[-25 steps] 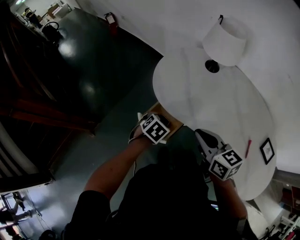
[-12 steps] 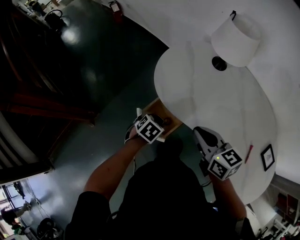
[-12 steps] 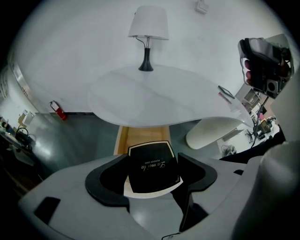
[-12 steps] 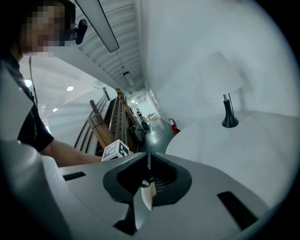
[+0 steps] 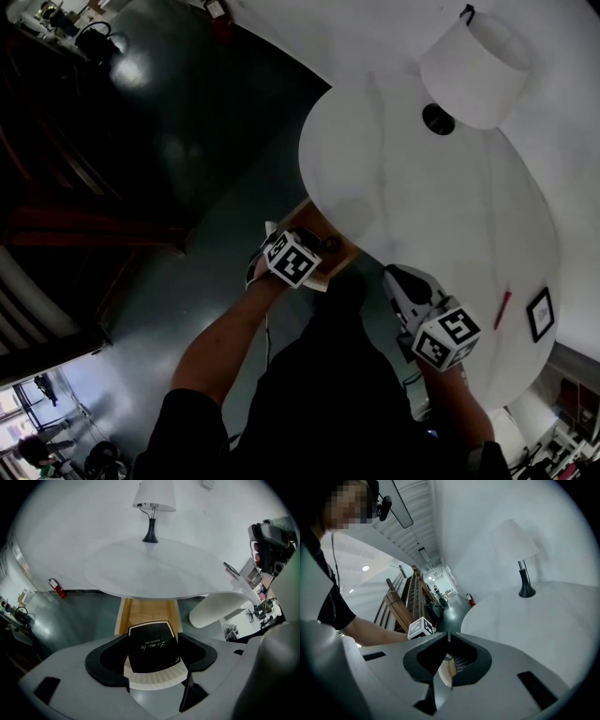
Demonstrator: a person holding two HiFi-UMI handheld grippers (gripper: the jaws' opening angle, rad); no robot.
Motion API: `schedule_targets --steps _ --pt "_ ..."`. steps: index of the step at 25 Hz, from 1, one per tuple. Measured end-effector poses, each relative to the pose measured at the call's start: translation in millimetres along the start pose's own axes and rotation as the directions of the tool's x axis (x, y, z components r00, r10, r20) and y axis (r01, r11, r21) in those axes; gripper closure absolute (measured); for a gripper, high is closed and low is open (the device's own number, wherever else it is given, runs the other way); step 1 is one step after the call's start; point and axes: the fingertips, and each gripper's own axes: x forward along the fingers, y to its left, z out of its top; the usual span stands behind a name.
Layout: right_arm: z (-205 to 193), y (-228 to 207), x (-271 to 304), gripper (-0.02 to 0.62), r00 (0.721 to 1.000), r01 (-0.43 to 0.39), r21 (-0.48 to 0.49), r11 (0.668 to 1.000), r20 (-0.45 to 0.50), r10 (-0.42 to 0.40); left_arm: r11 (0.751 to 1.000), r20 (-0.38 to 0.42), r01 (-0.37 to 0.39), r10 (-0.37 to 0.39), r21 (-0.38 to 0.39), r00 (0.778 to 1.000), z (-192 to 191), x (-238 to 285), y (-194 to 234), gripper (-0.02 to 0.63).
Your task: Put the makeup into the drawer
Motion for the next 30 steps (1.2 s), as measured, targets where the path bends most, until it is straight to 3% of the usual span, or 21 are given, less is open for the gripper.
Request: schedule_targets --steps 16,23,30 --pt "-38 -20 9 0.577 0.997 0.064 0.063 0.996 -0.048 -0.061 0.995 -0.001 0.014 -0.014 0.103 1.0 8 66 24 0.264" --pt "-48 -25 10 0.577 0.995 0.093 0.091 0.991 -0.054 -0.089 0.995 0.008 0.032 -0.033 0.097 0.999 10 87 28 0.264" --pt "-55 -30 11 0.577 0.992 0.118 0.103 0.988 -0.06 -0.112 0.989 0.001 0.011 -0.012 0.144 1.0 4 104 31 0.264"
